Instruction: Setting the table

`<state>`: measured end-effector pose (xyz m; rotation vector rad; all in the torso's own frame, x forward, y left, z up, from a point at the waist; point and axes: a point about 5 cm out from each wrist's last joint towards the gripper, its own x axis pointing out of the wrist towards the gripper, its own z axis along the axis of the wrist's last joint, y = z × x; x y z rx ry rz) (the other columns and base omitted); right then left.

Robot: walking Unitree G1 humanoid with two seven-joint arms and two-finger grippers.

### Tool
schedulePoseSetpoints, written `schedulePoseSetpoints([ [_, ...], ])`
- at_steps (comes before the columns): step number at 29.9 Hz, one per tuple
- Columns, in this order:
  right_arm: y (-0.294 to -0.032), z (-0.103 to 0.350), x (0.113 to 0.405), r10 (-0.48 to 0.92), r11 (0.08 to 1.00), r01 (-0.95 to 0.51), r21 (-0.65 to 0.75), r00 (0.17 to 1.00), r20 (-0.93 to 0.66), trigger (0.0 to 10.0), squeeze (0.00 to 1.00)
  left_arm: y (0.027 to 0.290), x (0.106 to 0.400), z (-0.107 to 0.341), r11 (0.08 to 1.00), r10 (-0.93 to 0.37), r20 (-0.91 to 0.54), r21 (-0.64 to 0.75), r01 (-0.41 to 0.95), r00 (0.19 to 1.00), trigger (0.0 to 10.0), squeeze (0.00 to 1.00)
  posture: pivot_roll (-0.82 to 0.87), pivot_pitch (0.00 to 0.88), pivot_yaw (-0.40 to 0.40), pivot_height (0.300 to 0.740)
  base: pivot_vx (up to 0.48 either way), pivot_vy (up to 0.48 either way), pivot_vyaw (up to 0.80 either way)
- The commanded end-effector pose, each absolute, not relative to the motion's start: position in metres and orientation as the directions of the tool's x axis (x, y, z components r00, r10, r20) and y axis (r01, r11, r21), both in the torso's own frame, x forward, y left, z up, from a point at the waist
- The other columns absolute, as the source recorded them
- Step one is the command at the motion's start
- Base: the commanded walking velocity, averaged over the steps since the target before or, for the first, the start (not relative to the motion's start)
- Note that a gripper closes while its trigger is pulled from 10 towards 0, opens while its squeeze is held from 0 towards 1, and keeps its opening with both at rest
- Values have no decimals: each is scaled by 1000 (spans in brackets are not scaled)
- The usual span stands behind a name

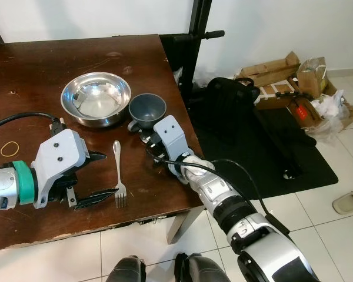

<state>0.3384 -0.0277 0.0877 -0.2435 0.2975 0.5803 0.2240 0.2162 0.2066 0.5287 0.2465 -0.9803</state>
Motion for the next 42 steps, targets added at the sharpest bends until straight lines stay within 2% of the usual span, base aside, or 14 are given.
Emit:
schedulePoseSetpoints([
  [1,-58,42,322,403,844,-526,-102,749,-527,0,0,214,224,204,440,-726,-431,308,843,536,10000,0,152,61,-22,740,0,0,0],
  [8,-70,55,319,492,844,-537,15,761,-424,0,0,208,231,199,453,-729,-410,312,835,549,10000,0,130,46,-8,740,0,0,0],
  [13,-74,67,309,552,811,-585,24,750,-365,0,0,206,235,198,464,-729,-395,316,828,559,10000,0,122,42,-7,740,0,0,0],
  [16,-77,81,298,605,777,-628,28,735,-307,0,0,205,238,199,488,-727,-370,314,814,579,10000,0,115,37,-4,740,0,0,0],
  [17,-79,97,289,648,749,-662,26,723,-241,0,0,203,241,200,524,-722,-334,309,794,607,10000,0,109,33,-3,740,0,0,0],
  [23,-86,135,279,668,744,-668,17,742,-63,0,0,197,248,204,608,-705,-244,278,744,666,10000,0,100,27,-3,740,0,0,0],
  [24,-90,147,278,638,770,-638,20,770,0,8000,0,194,250,205,624,-703,-219,268,734,677,10000,0,99,26,-3,740,0,0,0],
  [26,-90,147,278,638,770,-638,20,770,0,8000,0,194,250,205,624,-703,-219,268,734,677,10000,0,99,26,-3,740,0,0,0],
  [27,-94,158,278,598,799,-601,32,799,61,10000,0,191,251,205,639,-699,-197,261,724,688,10000,0,97,24,-2,740,0,0,0],
  [28,-100,171,277,540,832,-551,61,831,133,10000,0,187,254,206,656,-693,-172,253,711,700,10000,0,90,21,9,740,0,0,0],
  [31,-104,178,276,500,851,-519,83,848,174,10000,0,185,255,206,666,-689,-157,249,703,708,10000,0,90,21,9,740,0,0,0],
  [34,-114,199,273,382,892,-431,134,879,284,10000,0,176,266,215,703,-674,-84,232,672,734,10000,0,83,13,36,740,0,0,0],
  [39,-120,215,274,284,921,-356,155,890,357,10000,0,169,280,228,752,-638,-2,215,623,770,10000,0,75,1,61,740,0,0,0],
  [42,-120,215,274,284,921,-356,155,890,357,10000,0,169,280,228,752,-638,-2,215,623,770,10000,0,75,1,61,740,0,0,0],
])
